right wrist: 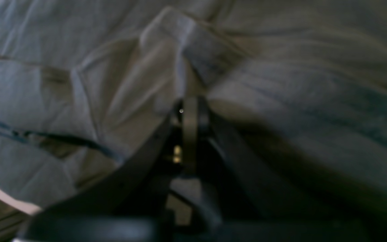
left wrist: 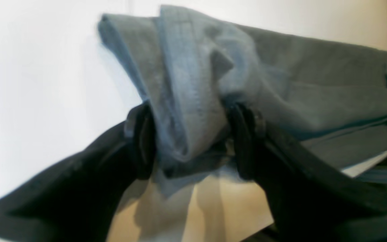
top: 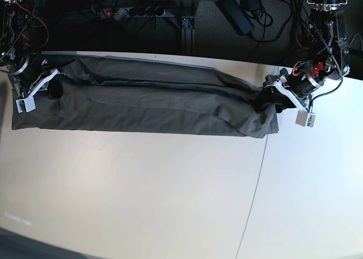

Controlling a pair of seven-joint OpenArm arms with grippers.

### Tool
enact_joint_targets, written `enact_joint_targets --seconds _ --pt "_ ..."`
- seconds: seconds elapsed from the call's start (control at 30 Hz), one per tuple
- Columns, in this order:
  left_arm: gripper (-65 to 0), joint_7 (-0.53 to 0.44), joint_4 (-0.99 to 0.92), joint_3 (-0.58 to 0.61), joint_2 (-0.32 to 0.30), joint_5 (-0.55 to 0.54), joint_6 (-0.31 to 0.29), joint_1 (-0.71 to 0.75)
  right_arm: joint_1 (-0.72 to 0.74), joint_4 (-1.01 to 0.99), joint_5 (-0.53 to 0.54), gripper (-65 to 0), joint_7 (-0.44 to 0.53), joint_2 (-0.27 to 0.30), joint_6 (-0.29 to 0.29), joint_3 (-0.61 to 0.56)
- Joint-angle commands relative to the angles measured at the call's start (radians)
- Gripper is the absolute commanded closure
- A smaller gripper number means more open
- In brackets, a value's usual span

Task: Fold the T-shirt properly
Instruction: 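Grasp both ends of the long folded strip with both grippers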

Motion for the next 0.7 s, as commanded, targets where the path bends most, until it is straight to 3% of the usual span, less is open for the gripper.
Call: enact_joint_targets --seconds 0.0,0.17,0.3,0.37,0.43,0.5,0.57,0.67 --pt "-38.2 0.023 0.009 0.002 0.000 0.005 0.013 -0.002 0.004 0.007 0.003 0.0 -0.001 0.021 0.074 0.004" --pt "-38.2 0.008 0.009 0.023 0.030 -0.002 0.012 -0.002 0.004 0.007 0.003 0.0 -0.001 0.021 0.074 0.004" --pt "-37.7 -0.070 0.009 0.060 0.030 0.000 0.013 -0.003 0.003 0.007 0.003 0.0 -0.001 0.021 0.074 0.004" --pt "-30.0 -0.115 0.009 0.062 0.031 0.008 0.013 -0.003 0.002 0.007 0.003 0.0 -0.001 0.021 0.074 0.004" --pt "-15.9 -0.144 0.008 0.061 0.031 0.031 0.013 -0.005 0.002 0.007 0.003 0.0 -0.002 0.021 0.074 0.004" --pt "-5.7 -0.166 0.008 0.061 0.033 0.055 0.013 -0.009 0.002 0.007 0.003 0.0 -0.001 0.021 0.074 0.004" --pt "0.0 -0.187 0.007 0.061 0.033 0.064 0.013 -0.015 0.002 0.007 0.003 0.0 -0.001 0.021 0.074 0.004" --pt "0.0 -0.220 0.007 0.061 0.033 0.066 0.013 -0.024 0.002 0.007 0.005 0.0 -0.001 0.021 0.074 0.004"
